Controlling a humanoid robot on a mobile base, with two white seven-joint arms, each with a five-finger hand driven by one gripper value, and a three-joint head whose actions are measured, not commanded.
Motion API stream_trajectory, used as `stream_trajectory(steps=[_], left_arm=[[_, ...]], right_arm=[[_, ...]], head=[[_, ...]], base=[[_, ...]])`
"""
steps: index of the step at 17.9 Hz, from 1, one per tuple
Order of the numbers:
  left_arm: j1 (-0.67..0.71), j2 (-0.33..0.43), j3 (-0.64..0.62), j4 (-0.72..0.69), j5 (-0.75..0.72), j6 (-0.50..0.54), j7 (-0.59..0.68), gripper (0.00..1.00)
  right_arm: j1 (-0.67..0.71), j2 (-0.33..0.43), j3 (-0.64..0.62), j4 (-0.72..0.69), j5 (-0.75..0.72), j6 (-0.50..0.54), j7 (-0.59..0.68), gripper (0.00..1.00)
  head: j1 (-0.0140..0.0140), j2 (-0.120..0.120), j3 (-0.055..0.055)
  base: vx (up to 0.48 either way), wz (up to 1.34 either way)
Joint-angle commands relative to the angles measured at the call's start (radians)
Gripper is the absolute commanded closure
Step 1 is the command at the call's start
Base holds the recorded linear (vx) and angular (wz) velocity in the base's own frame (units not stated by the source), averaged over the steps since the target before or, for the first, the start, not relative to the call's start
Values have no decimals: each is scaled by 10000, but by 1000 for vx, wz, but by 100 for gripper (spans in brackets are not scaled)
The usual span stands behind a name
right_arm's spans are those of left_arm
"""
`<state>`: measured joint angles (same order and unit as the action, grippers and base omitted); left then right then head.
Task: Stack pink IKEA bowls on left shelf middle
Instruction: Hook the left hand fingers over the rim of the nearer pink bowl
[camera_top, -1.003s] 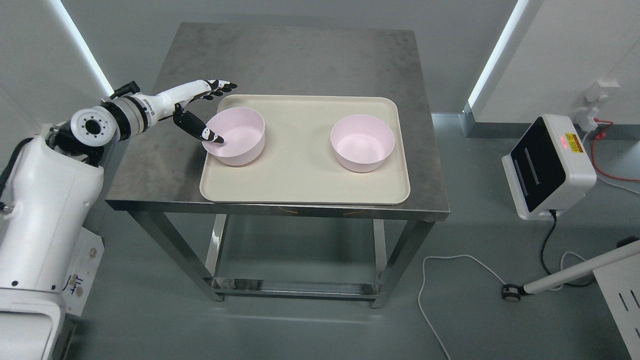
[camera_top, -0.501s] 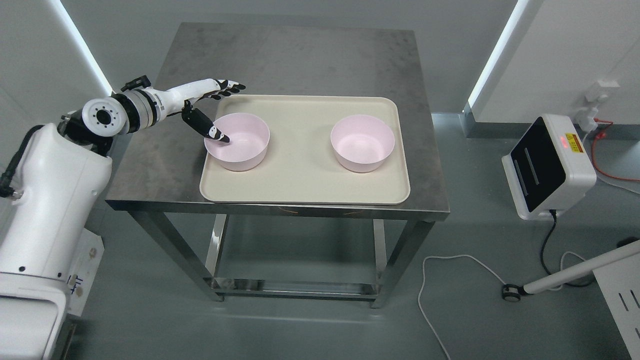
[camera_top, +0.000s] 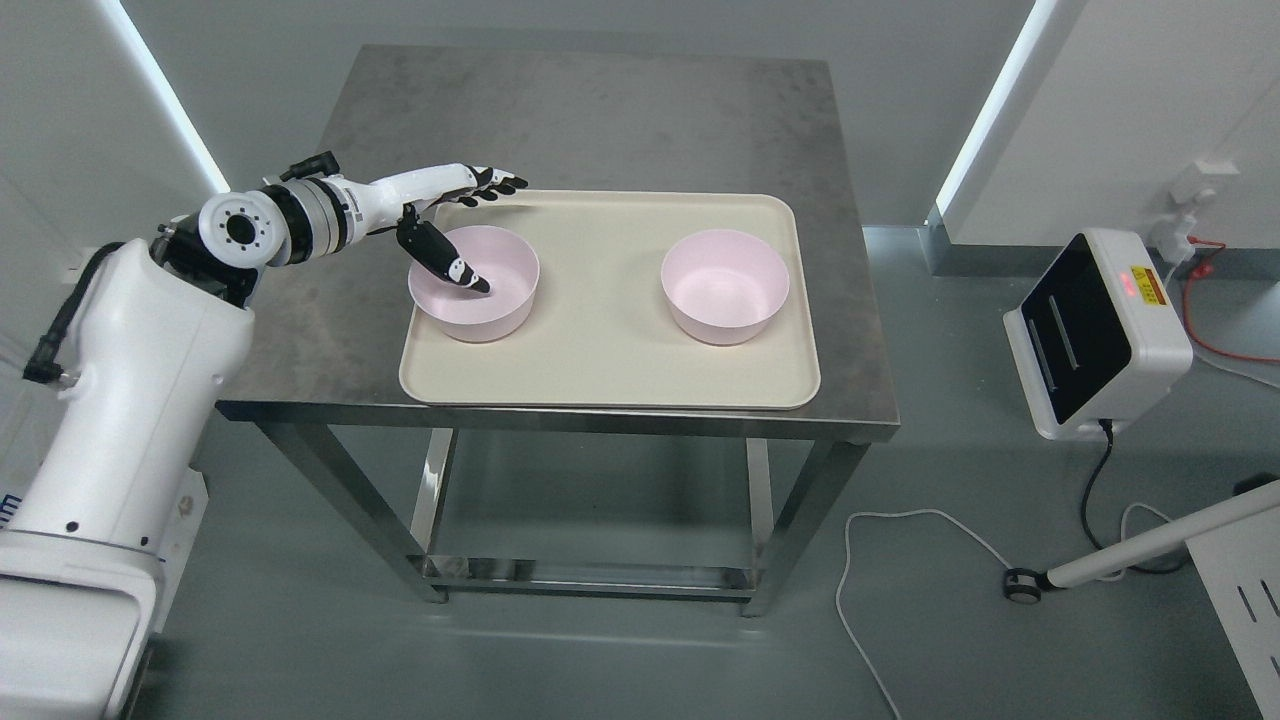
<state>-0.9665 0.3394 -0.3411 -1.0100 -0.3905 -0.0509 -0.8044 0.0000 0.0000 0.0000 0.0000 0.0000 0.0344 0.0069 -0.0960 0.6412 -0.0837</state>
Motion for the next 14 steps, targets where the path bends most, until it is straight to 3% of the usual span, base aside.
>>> stream_trajectory(steps=[1,7,11,14], left_arm=[[-46,-157,-179,53,8,-43,-70,47],[-30,-203,97,68,8,-58,-55,68],[107,-203,1015,98,8,-1190,-116,99],[185,-264,1171,99,8,-1270,-286,96]], right_arm=[[292,-175,-108,-337,0,8,-7,0],[292,-175,-107,-337,0,-7,-7,0],[292,-175,-107,-337,0,-7,-7,0],[292,-175,-107,-337,0,-7,-7,0]], head=[[0,0,0],[0,0,0],[0,0,0],[0,0,0]], base=[[0,0],[0,0],[0,0],[0,0]])
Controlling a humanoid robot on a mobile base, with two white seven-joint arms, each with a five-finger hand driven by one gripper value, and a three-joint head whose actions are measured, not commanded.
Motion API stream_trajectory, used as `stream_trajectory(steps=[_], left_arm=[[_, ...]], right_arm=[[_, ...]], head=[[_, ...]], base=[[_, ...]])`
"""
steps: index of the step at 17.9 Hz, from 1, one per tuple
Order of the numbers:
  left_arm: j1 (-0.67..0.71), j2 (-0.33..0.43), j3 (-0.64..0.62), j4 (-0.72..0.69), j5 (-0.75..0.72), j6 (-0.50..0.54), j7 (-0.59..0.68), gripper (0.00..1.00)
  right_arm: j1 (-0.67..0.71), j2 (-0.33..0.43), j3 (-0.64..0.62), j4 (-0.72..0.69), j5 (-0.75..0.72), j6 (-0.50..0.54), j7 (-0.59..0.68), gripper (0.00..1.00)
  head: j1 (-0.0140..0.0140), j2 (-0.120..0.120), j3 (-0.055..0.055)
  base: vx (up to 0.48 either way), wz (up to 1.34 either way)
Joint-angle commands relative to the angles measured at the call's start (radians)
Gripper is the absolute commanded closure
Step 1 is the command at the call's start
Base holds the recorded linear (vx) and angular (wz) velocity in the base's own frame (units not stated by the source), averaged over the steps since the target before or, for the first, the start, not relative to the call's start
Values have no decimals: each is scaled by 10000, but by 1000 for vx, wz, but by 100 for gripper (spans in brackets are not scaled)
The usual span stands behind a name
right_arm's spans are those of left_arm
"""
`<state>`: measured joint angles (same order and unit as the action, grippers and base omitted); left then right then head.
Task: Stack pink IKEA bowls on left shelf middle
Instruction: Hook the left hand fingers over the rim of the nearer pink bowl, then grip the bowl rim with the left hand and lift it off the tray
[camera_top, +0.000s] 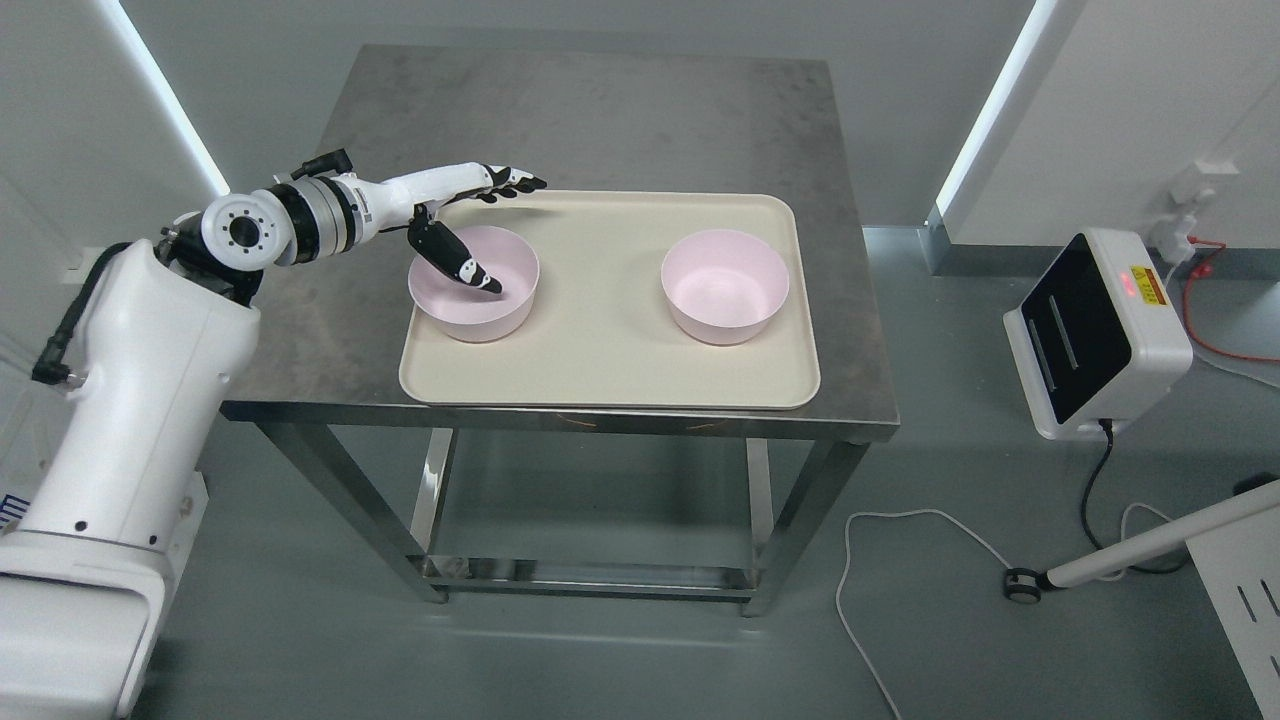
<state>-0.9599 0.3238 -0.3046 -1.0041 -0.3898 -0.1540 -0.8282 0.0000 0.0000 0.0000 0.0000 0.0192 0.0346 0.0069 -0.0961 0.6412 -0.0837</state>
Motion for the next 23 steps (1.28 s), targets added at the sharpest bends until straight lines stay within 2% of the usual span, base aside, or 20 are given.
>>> stream_trajectory(steps=[1,3,4,5,7,9,12,19,21,23], left_arm=[[135,-245,958,39,1,-224,-47,86],[226,-461,1052,24,-45,-270,-17,49],[227,-477,1021,9,-45,-285,-32,35],[227,-477,1006,8,-45,-316,-32,27],[227,-446,990,8,-45,-316,-47,22],[181,-385,914,8,-106,-316,-47,22],[150,-324,775,8,-1284,-301,-77,28],[-233,-278,791,-22,-1364,-468,-385,69],[-203,-293,806,-22,-1364,-790,-415,75],[-127,-308,776,-22,-1364,-838,-415,75]], right_arm=[[292,-175,-107,-337,-192,7,-7,0],[292,-175,-107,-337,-192,-8,-7,0],[292,-175,-107,-337,-192,7,-7,0],[292,-175,-123,-337,-192,7,-7,0],[292,-175,-123,-337,-192,7,-7,0],[292,-175,-123,-337,-192,7,-7,0],[292,-175,-108,-337,-192,-8,-7,0],[292,-175,-107,-337,-192,-8,-7,0],[292,-175,-107,-337,-192,7,-7,0],[292,-175,-107,-337,-192,7,-7,0]], head=[[0,0,0],[0,0,0],[0,0,0],[0,0,0],[0,0,0],[0,0,0],[0,0,0],[0,0,0],[0,0,0],[0,0,0]], base=[[0,0],[0,0],[0,0],[0,0],[0,0],[0,0],[0,0],[0,0],[0,0],[0,0]])
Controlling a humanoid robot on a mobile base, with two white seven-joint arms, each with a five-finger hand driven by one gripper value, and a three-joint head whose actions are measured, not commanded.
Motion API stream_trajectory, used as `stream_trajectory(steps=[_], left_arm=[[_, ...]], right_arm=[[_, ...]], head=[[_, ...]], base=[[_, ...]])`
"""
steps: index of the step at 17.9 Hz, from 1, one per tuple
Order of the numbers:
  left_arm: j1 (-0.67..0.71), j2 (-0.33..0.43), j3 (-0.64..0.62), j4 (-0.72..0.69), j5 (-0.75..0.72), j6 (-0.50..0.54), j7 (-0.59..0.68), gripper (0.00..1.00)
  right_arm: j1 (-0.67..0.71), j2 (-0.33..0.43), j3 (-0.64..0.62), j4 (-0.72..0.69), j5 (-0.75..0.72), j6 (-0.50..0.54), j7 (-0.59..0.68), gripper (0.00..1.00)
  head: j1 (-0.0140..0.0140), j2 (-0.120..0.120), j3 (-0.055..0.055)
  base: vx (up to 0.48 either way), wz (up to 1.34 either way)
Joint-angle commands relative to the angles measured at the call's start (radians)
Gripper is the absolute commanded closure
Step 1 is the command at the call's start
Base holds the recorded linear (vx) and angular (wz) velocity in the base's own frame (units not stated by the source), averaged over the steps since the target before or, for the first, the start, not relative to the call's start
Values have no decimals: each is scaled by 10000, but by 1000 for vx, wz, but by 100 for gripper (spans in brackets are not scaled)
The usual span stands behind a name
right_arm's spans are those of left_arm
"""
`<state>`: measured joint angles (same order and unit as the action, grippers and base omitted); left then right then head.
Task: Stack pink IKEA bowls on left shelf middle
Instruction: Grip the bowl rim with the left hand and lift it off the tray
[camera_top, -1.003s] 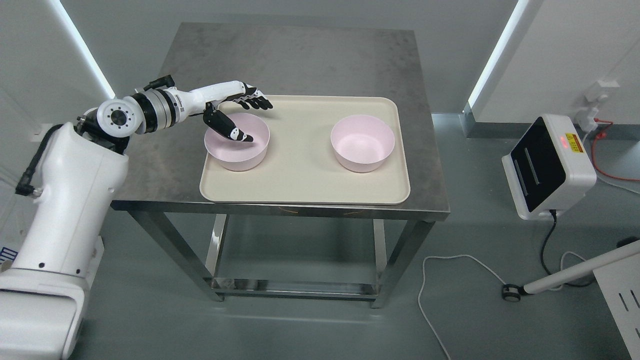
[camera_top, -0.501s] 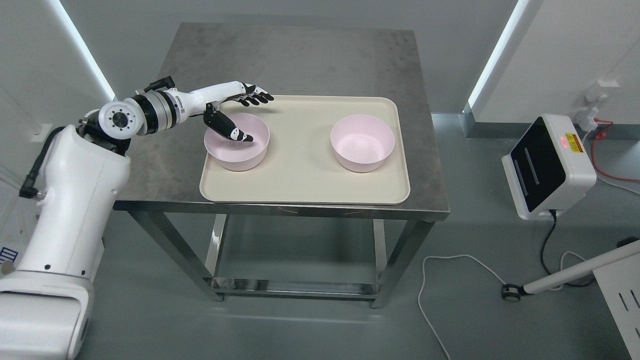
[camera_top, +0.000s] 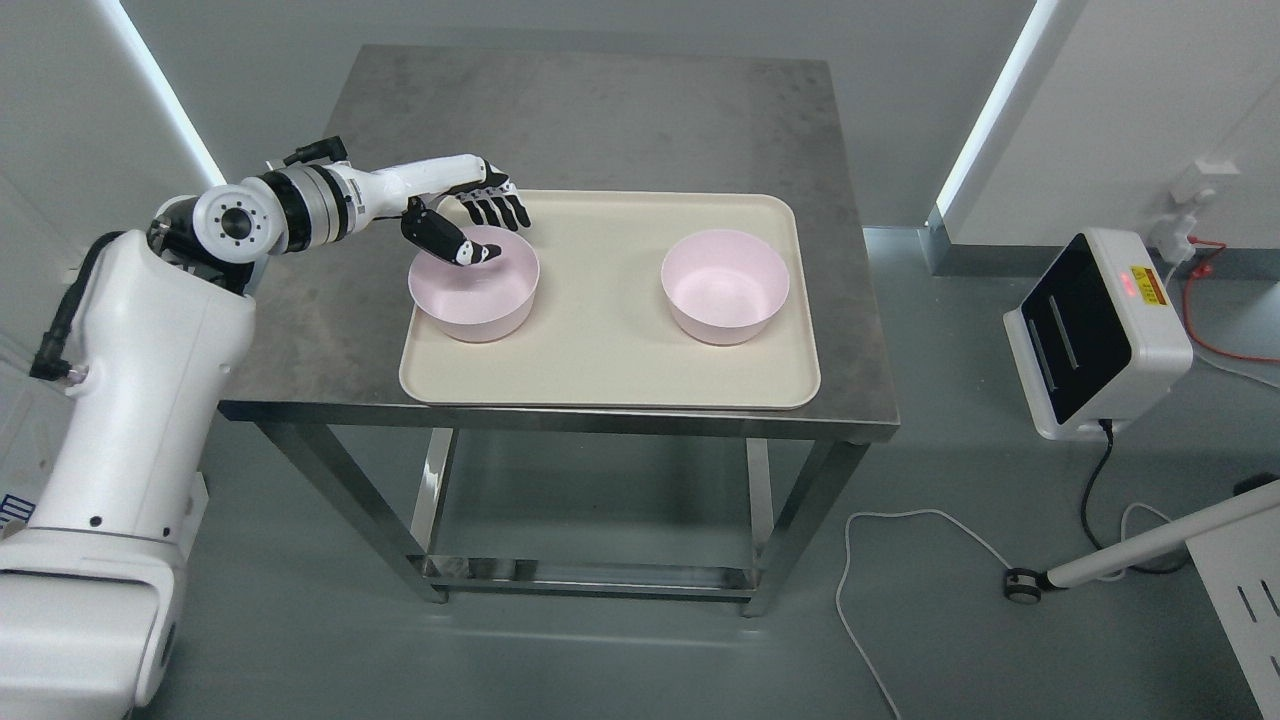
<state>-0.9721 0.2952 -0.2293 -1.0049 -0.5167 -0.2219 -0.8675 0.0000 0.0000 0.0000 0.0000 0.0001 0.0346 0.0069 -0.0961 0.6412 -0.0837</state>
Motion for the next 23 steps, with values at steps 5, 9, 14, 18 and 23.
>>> stream_trajectory(steps=[5,9,14,18,23], left_arm=[[57,-7,-374,-14,-202,-174,-38,73],[87,-22,-714,-14,-217,-174,-23,75],[87,-130,-575,2,-248,-296,-8,100],[42,-252,-317,2,-217,-328,84,100],[-586,-1448,1050,-75,-156,-37,-54,100]], right_arm=[[291,-175,-107,-337,-1,7,-7,0],[291,-175,-108,-337,-1,7,-7,0],[291,-175,-123,-337,-1,-8,-7,0],[291,-175,-107,-337,-1,-8,-7,0],[291,-175,-107,-337,-1,-9,-7,0]], head=[[0,0,0],[0,0,0],[0,0,0],[0,0,0],[0,0,0]], base=[[0,0],[0,0],[0,0],[0,0],[0,0]])
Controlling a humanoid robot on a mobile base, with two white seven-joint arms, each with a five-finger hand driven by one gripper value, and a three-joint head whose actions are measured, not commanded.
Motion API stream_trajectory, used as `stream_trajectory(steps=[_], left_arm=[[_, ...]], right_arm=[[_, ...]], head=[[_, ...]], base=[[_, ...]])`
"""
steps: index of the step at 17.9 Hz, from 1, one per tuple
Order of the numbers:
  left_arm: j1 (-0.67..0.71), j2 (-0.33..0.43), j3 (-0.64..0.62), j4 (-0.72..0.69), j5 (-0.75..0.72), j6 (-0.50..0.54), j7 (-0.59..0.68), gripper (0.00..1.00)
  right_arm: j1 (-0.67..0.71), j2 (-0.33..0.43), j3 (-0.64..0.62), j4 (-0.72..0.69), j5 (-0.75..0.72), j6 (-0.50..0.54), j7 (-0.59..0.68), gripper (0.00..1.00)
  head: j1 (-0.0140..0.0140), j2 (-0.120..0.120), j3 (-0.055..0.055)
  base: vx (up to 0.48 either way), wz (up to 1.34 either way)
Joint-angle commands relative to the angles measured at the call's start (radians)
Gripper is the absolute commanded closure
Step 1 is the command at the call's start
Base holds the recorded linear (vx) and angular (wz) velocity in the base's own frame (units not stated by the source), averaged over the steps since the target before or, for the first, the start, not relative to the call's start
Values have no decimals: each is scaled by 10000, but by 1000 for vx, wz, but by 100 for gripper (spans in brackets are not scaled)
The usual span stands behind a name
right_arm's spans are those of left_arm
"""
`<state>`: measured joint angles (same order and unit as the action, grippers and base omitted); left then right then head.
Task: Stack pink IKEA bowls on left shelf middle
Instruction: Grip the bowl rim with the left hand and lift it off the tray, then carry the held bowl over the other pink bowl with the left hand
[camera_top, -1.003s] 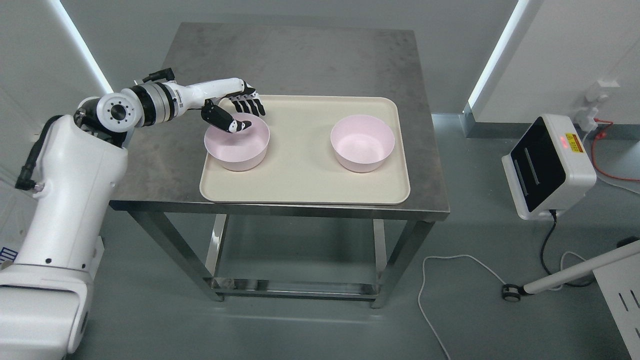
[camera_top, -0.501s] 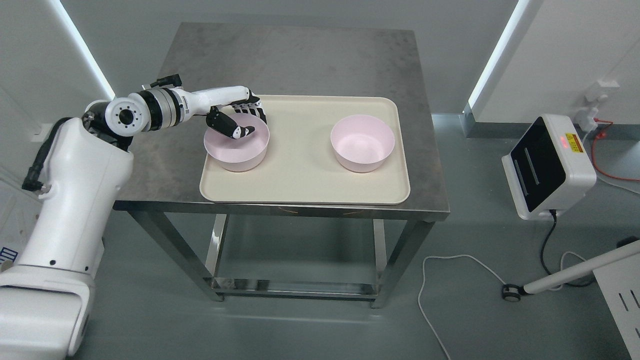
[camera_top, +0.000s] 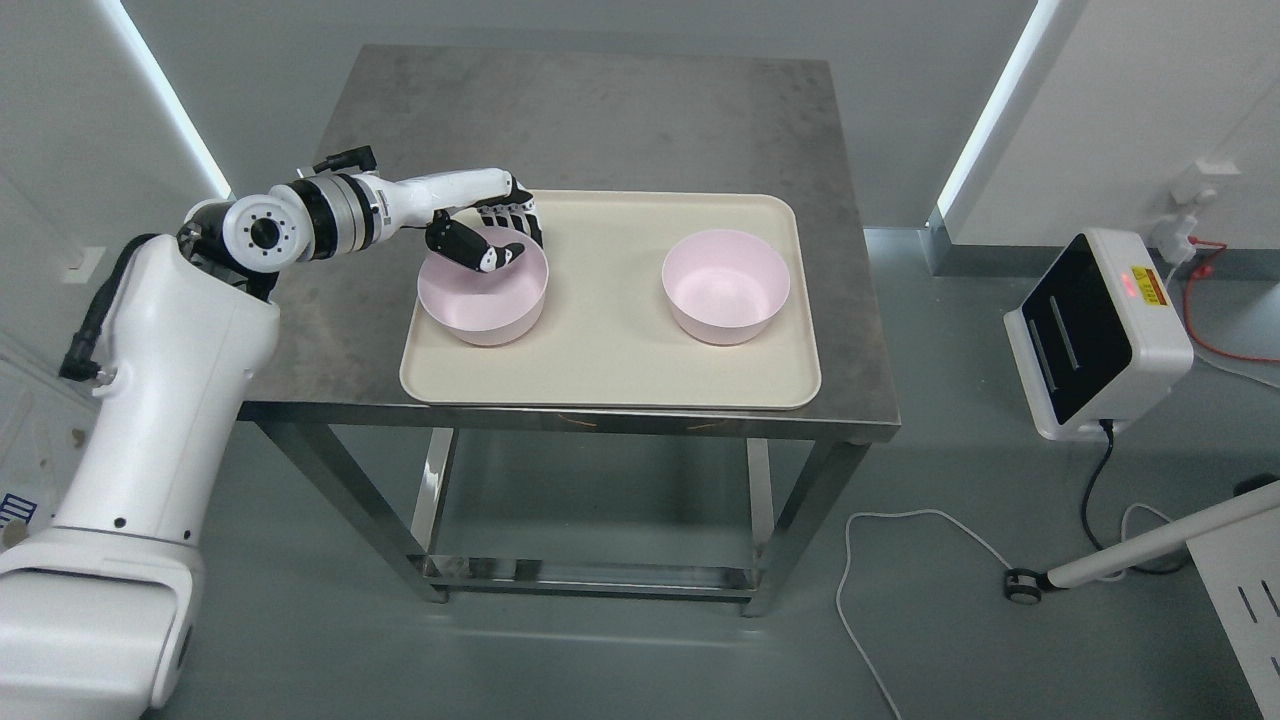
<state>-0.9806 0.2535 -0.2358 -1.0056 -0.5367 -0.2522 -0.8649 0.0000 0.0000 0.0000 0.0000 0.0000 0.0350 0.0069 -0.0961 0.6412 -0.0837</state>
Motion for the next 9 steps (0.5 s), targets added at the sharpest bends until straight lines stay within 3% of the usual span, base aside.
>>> stream_trajectory(steps=[1,6,9], left_arm=[[-639,-1092,1116,-189,45,480,-95,100],[-1207,-2360,826,-666,-1,1524,-340,100],[-1239,-2360,-1406,-651,-17,2121,-111,100]], right_arm=[[291,-175,-107,-337,0,3,-7,0],[291,-175,-107,-337,0,3,-7,0],[291,-175,-123,-337,0,-12,-7,0]], head=[[0,0,0],[0,0,0],[0,0,0]], base=[[0,0],[0,0],[0,0]])
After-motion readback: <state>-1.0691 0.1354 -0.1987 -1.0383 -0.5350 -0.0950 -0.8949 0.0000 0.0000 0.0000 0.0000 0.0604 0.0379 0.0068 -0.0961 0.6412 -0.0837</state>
